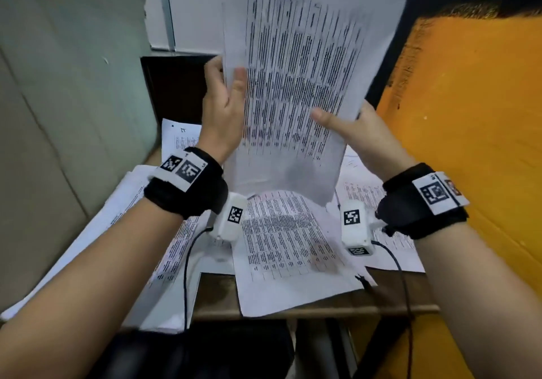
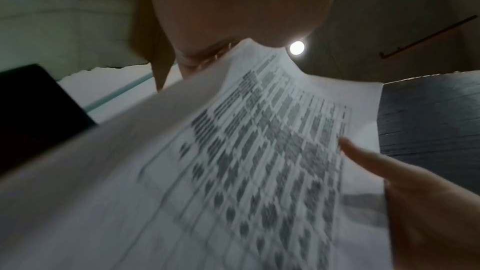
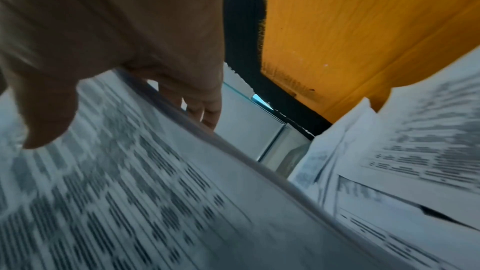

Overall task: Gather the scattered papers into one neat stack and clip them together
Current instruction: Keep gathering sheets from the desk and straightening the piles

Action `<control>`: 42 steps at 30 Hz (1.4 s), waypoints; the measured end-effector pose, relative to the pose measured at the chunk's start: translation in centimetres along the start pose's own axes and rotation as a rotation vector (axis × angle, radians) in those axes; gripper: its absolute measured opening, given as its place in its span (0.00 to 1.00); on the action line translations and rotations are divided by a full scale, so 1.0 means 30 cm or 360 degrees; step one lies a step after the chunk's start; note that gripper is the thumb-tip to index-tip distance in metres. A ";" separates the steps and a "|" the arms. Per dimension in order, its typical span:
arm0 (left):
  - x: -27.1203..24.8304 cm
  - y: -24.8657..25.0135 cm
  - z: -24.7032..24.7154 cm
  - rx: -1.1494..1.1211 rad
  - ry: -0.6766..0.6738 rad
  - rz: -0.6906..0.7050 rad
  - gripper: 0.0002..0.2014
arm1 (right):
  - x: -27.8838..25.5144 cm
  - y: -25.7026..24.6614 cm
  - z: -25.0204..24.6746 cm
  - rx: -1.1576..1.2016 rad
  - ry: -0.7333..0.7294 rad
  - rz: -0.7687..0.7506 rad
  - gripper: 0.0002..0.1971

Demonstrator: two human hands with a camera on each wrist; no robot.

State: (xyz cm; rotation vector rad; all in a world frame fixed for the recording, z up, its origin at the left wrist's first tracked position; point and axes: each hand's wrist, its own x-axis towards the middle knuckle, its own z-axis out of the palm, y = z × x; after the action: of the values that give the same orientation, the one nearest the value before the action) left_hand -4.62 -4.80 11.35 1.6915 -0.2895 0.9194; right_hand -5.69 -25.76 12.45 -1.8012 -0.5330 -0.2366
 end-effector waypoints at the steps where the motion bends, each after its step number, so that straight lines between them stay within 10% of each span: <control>1: -0.014 -0.020 -0.006 -0.0016 0.0016 -0.0046 0.16 | -0.021 0.005 -0.003 0.0084 -0.0037 0.0045 0.35; 5: -0.104 -0.095 0.010 -0.0157 -0.0004 -0.0308 0.20 | -0.077 0.081 0.040 0.0357 -0.0025 0.0241 0.25; 10: -0.063 0.032 0.073 -0.0065 0.0293 -0.0072 0.09 | -0.040 -0.013 0.101 0.0428 0.0447 0.0091 0.06; 14: -0.035 0.045 0.049 -0.0137 0.0301 -0.0063 0.03 | -0.027 -0.001 0.069 0.0434 0.0498 0.0134 0.32; 19: -0.142 -0.188 0.041 -0.0170 -0.0099 -0.0832 0.23 | -0.143 0.228 0.119 0.0056 0.0028 0.0533 0.23; 25: -0.038 -0.138 -0.038 -0.0033 0.0065 -0.0758 0.11 | -0.111 0.145 0.171 0.0030 0.0341 0.0390 0.09; 32: 0.191 -0.012 -0.290 -0.0262 0.0150 -0.0825 0.06 | -0.175 0.129 0.412 0.0382 -0.0014 0.0810 0.15; 42: 0.145 0.003 -0.251 -0.0639 -0.0375 -0.1234 0.06 | -0.203 0.171 0.816 0.0382 -0.0565 0.1098 0.12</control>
State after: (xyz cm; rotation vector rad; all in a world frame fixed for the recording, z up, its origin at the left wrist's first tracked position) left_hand -4.96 3.11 14.94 1.3574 0.0409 0.0754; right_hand -11.30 -5.05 -1.78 -1.6891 -0.1464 0.6038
